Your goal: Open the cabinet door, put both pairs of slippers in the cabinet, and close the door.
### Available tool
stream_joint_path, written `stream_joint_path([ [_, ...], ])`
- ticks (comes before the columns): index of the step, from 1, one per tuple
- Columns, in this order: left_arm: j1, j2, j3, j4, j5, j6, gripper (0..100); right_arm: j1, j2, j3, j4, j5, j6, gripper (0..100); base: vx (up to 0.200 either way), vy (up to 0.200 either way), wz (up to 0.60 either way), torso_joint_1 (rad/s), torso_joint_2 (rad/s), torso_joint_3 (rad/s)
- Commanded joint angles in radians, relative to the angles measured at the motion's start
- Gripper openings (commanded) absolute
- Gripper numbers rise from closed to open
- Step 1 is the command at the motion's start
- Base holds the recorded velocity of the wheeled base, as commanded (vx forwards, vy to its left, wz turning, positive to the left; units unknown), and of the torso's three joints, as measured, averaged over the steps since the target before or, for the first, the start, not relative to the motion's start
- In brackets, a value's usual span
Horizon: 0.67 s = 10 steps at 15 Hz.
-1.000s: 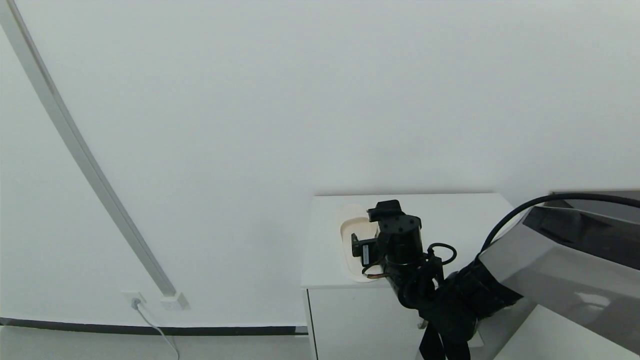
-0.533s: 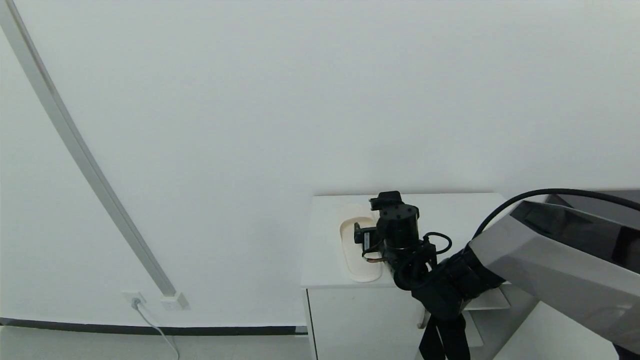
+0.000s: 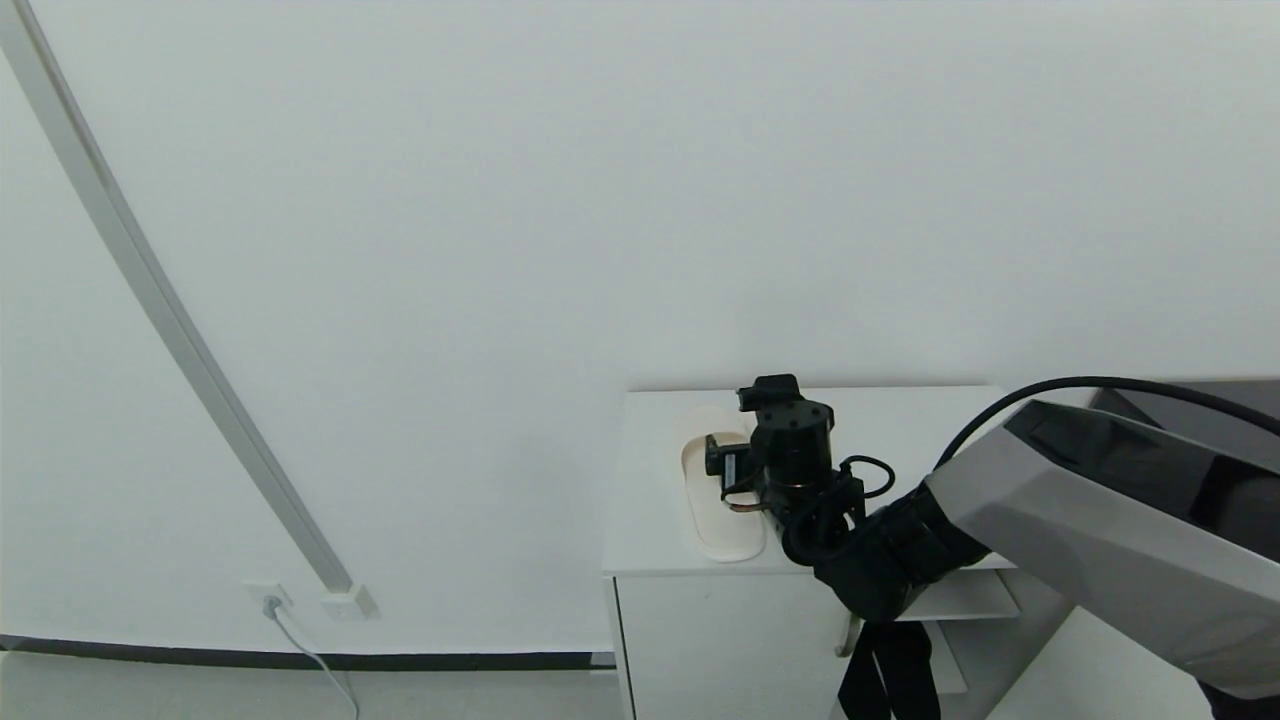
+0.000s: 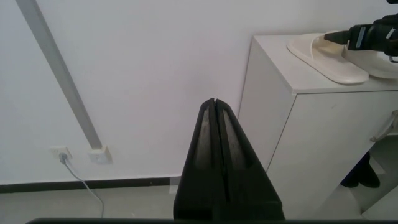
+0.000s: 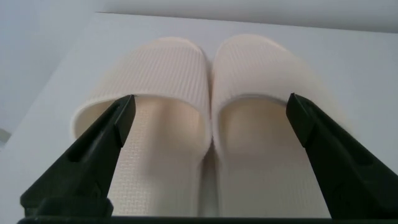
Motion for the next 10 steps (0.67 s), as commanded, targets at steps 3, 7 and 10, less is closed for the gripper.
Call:
stream_joint_path([
  [3,0.001,0.000,0.000,0.000,0.000,-0.001,0,-0.002,0.021,-0.006,0.003,0.003,0.000,100,0.000,0.000,0.00,0.000,0.00,0.000],
  [7,0.001,0.000,0.000,0.000,0.000,-0.001,0,-0.014,0.074,-0.040,0.002,0.003,0.000,100,0.000,0.000,0.00,0.000,0.00,0.000],
  [10,0.001,0.000,0.000,0.000,0.000,-0.001,0,-0.030,0.087,-0.069,0.005,0.012,-0.001,100,0.000,0.000,0.00,0.000,0.00,0.000],
])
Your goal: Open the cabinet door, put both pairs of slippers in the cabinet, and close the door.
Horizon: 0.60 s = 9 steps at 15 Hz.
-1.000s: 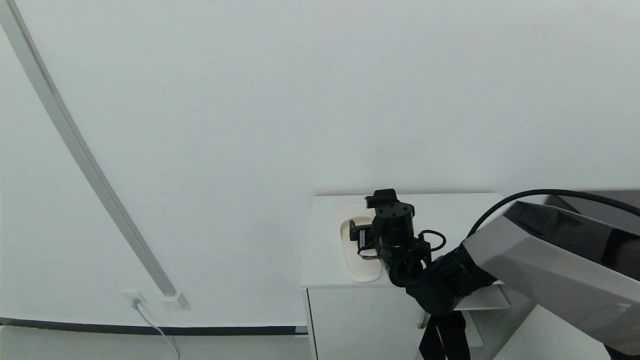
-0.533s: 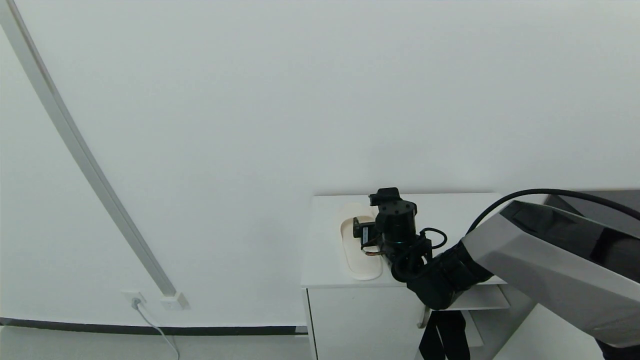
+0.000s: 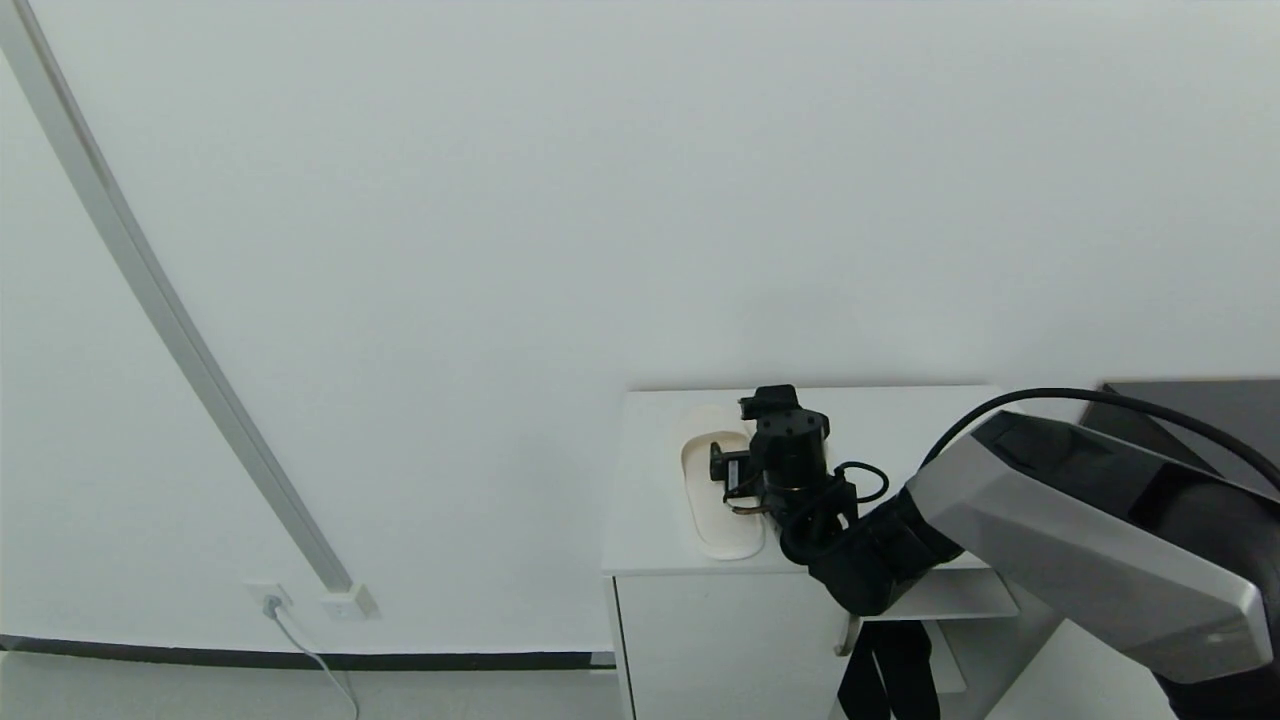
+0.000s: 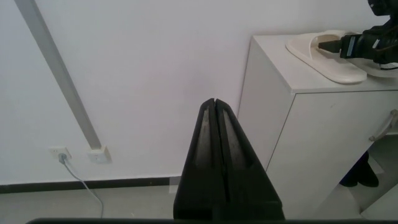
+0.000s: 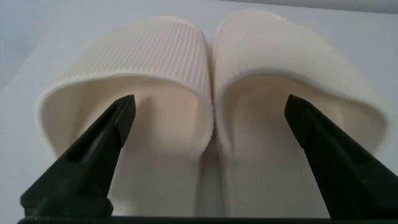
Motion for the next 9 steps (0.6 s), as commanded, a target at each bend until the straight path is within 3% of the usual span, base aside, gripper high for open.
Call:
stream_joint_path([
  [1,0.001,0.000,0.000,0.000,0.000,0.000,0,-0.005,0.016,-0.032,0.013,0.001,-0.001,100,0.000,0.000,0.00,0.000,0.00,0.000],
  [2,0.001,0.000,0.000,0.000,0.000,0.000,0,-0.005,0.016,-0.043,0.030,0.001,-0.001,0,0.000,0.000,0.00,0.000,0.00,0.000],
  [9,0.001,0.000,0.000,0.000,0.000,0.000,0,-0.005,0.014,-0.043,0.028,0.001,-0.001,0,0.000,0.000,0.00,0.000,0.00,0.000],
])
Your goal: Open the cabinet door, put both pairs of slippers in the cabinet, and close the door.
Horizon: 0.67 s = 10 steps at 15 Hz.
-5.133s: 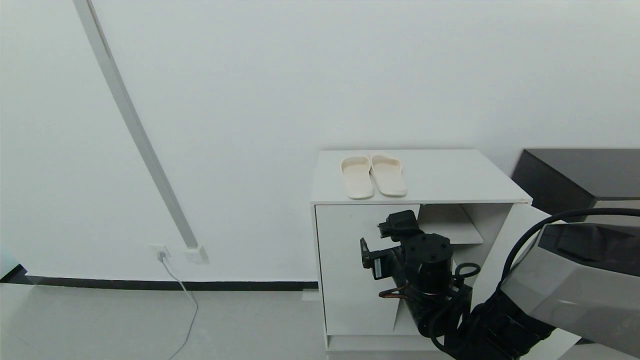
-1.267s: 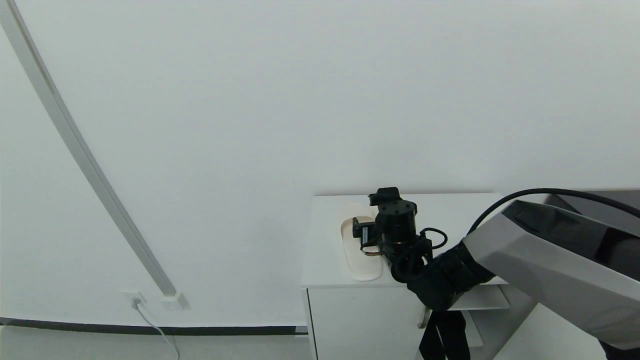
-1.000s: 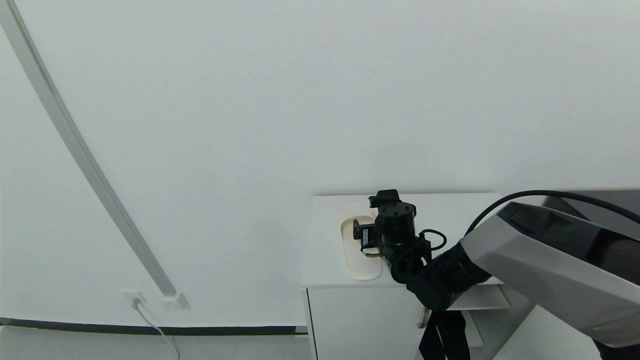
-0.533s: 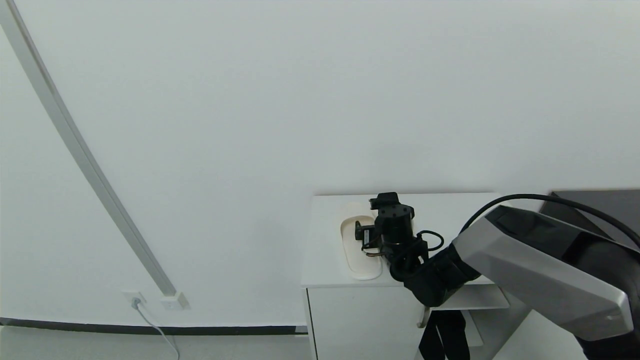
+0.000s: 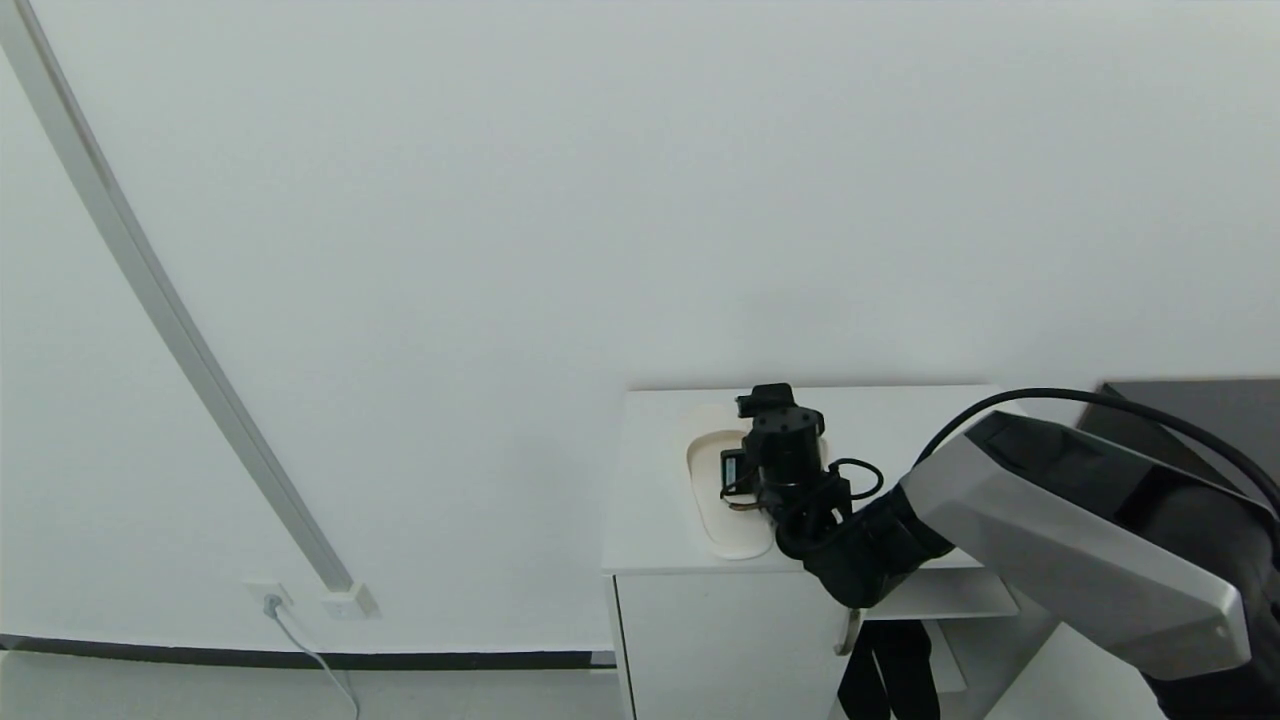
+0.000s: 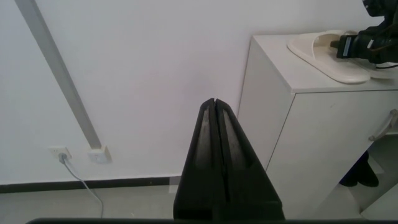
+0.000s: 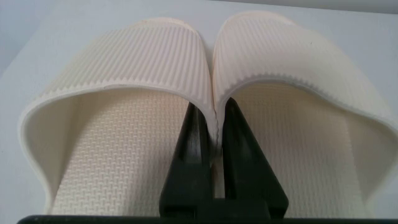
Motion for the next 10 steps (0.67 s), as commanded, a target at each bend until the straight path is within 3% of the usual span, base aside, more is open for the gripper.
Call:
stream_joint_path([
  [1,0.000,0.000,0.000,0.000,0.000,0.000,0,0.000,-0.020,0.011,-0.002,0.000,0.000,0,0.000,0.000,0.00,0.000,0.00,0.000],
  [6,0.000,0.000,0.000,0.000,0.000,0.000,0,0.032,-0.159,0.170,-0.020,0.003,0.003,0,0.000,0.000,0.00,0.000,0.00,0.000],
  [10,0.000,0.000,0.000,0.000,0.000,0.000,0,0.086,-0.398,0.452,-0.039,0.072,0.008,0,0.000,0.000,0.00,0.000,0.00,0.000],
])
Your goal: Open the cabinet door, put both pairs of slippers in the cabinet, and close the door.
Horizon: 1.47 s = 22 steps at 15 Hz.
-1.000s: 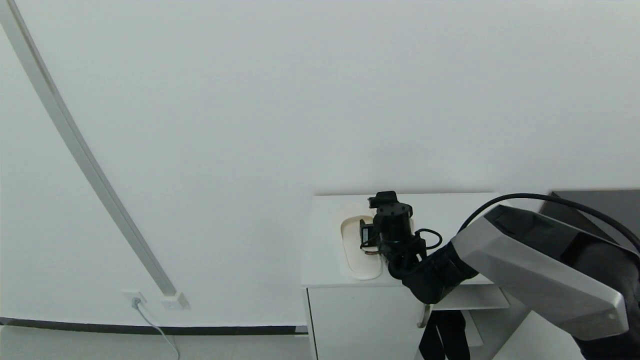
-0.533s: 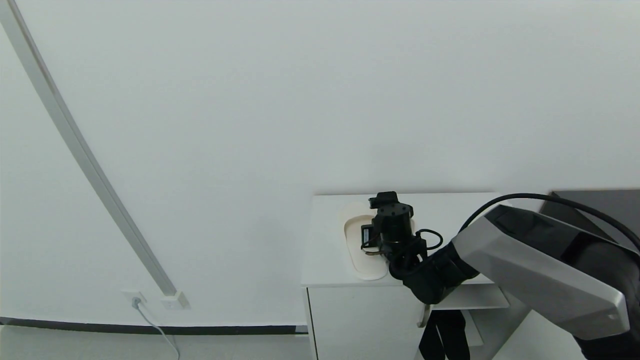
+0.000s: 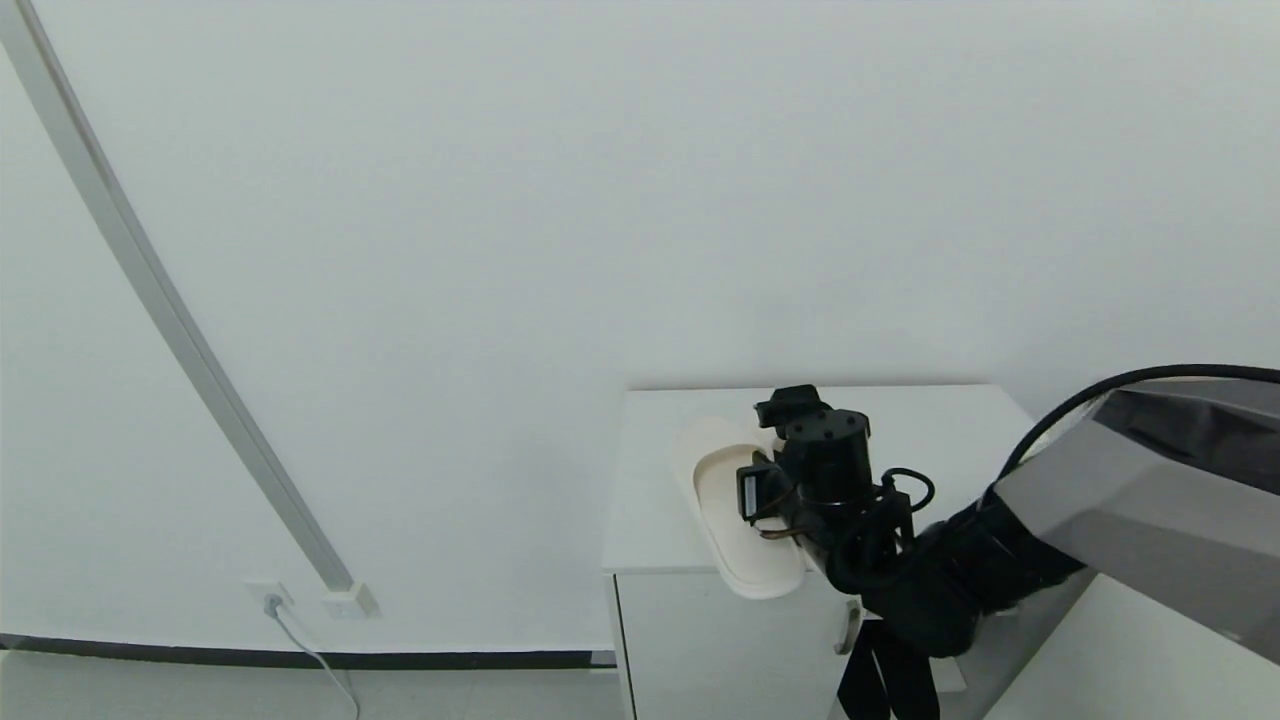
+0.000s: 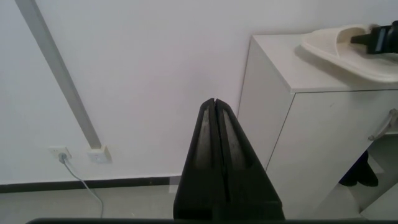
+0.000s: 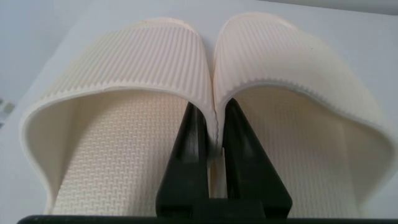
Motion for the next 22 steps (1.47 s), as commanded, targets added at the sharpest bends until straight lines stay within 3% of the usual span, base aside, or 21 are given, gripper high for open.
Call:
stream_joint_path([
  [1,0.000,0.000,0.000,0.000,0.000,0.000,0,0.028,-0.157,0.133,-0.003,0.021,0.004,0,0.000,0.000,0.00,0.000,0.00,0.000],
  [4,0.000,0.000,0.000,0.000,0.000,0.000,0,0.071,-0.275,0.339,-0.039,0.033,0.036,0,0.000,0.000,0.00,0.000,0.00,0.000],
  [6,0.000,0.000,0.000,0.000,0.000,0.003,0,0.093,-0.306,0.388,-0.040,0.046,0.036,0,0.000,0.000,0.00,0.000,0.00,0.000],
  [10,0.000,0.000,0.000,0.000,0.000,0.000,0,0.113,-0.300,0.400,-0.042,0.046,0.038,0,0.000,0.000,0.00,0.000,0.00,0.000],
  [22,0.000,0.000,0.000,0.000,0.000,0.000,0,0.113,-0.298,0.397,-0.042,0.046,0.032,0,-0.200,0.000,0.00,0.002,0.00,0.003],
])
